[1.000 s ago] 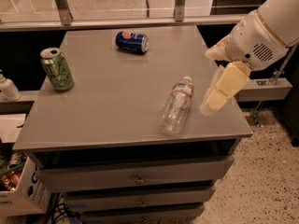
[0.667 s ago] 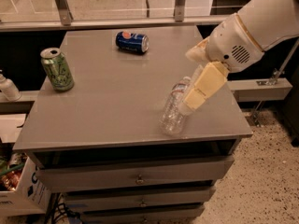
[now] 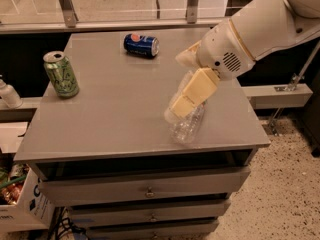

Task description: Move green can near pepsi can

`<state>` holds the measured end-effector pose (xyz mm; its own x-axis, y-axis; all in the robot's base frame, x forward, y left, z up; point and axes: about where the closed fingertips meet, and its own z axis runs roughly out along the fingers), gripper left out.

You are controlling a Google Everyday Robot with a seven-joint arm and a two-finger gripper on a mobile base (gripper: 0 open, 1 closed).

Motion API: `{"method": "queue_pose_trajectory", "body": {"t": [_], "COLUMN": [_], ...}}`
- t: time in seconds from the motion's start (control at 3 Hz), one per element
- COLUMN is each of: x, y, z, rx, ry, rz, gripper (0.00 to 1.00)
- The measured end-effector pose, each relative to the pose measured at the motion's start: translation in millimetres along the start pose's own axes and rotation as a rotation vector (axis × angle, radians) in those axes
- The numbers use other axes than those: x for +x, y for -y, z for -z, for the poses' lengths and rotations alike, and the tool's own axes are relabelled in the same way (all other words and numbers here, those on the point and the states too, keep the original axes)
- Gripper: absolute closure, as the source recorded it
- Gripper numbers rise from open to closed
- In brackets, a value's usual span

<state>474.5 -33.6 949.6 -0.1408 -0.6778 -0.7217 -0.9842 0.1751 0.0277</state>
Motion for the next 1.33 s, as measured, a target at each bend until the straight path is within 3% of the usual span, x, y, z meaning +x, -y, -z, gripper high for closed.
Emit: {"method": "queue_pose_trajectory", "body": {"t": [0.33, 1.0, 1.33], "x": [12.2, 11.8, -0.8], "y": [0.0, 43.3, 64.0], "z": [-12.1, -56.7, -85.3], "rx": [-0.001, 0.072, 0.099], "ry": [0.078, 0.301, 0.395], "rz": [-0.033, -0.048, -0.052], "gripper": [0.0, 0.0, 0.0]}}
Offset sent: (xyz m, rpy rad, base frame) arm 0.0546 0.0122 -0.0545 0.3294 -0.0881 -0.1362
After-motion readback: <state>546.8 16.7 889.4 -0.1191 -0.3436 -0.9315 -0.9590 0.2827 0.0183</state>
